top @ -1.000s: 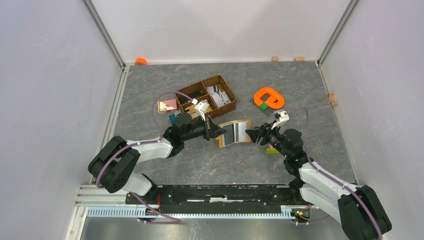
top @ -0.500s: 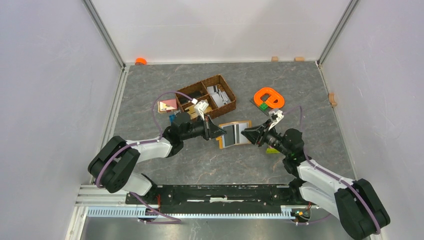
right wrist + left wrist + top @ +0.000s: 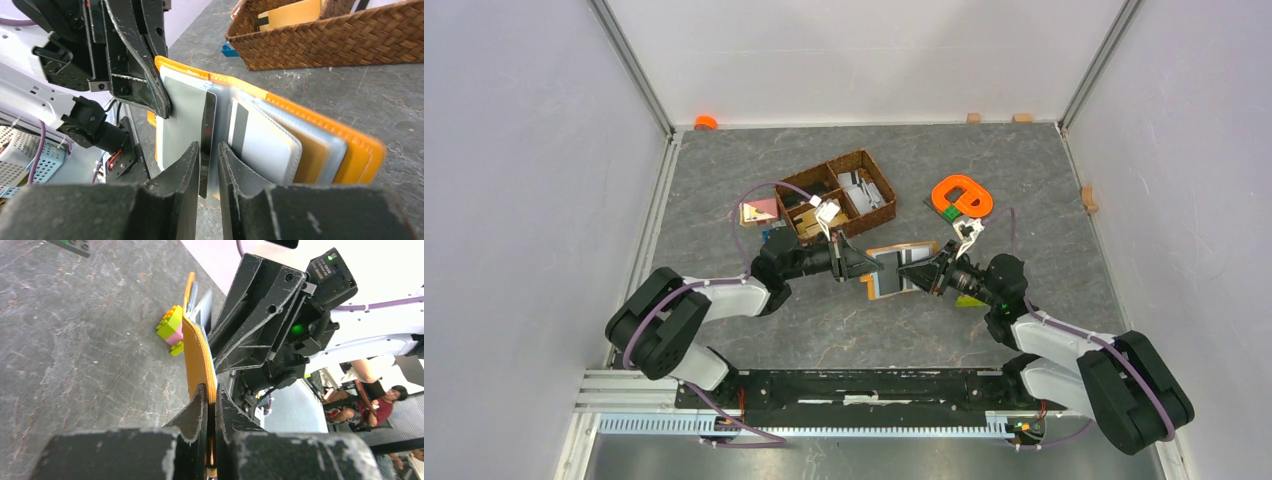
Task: Take the credit cards out of the card holder
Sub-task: Remove the credit card from the card holder.
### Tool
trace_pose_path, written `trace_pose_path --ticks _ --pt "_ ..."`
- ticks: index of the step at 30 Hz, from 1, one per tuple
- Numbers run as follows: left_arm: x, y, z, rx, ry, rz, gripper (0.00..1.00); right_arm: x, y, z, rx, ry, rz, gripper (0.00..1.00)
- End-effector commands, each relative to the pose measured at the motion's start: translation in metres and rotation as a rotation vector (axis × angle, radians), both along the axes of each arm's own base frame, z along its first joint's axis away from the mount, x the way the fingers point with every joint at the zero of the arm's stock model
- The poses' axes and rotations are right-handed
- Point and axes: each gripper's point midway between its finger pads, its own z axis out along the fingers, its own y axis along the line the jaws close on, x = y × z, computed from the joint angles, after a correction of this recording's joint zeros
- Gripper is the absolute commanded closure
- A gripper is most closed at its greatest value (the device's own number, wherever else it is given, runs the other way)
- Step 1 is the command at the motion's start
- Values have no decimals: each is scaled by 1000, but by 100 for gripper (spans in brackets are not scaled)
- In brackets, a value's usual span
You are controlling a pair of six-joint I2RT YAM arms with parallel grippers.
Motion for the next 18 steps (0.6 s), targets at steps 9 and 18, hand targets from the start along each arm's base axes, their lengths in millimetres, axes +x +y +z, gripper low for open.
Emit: trace_pose_path --ticks 9,18 --pt "-16 -2 34 -127 -74 -93 98 -14 9 49 144 -119 106 96" --pt "-21 -3 39 -169 -67 -134 98 -42 12 79 275 -171 238 86"
